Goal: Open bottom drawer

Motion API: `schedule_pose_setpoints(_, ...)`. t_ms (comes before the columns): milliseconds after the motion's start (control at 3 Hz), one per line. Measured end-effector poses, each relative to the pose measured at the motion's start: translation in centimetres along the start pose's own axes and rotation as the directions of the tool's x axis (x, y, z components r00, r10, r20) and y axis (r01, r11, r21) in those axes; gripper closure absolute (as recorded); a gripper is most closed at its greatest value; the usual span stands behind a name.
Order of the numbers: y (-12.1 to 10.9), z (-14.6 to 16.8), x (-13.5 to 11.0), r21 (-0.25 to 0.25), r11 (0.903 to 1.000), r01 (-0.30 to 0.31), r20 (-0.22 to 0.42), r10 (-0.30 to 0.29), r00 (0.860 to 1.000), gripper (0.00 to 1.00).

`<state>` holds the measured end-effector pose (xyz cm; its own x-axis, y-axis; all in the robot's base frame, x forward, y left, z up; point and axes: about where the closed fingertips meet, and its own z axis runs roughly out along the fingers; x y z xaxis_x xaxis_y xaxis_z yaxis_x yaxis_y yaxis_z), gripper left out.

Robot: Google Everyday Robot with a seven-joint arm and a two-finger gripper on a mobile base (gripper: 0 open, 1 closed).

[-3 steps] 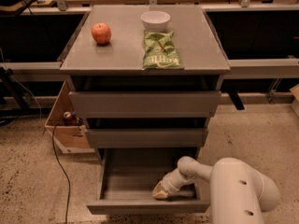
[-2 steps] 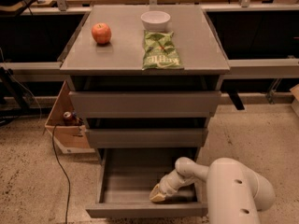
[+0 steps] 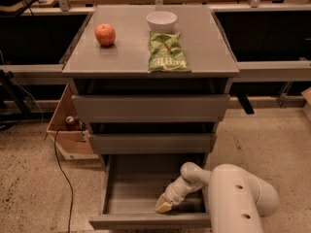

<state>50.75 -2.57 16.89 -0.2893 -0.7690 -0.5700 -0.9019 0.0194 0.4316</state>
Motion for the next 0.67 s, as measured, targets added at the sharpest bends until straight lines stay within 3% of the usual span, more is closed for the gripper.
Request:
schedule_pose_setpoints(333,1.01,0.60,0.40,-0.057,0.9982,-0.018,-0.033,0.016,0.999,1.00)
schedule_pose_setpoints(667,0.80,0.53,0.32,-0.057,0.9982,-0.018,-0.033,0.016,0.999,1.00)
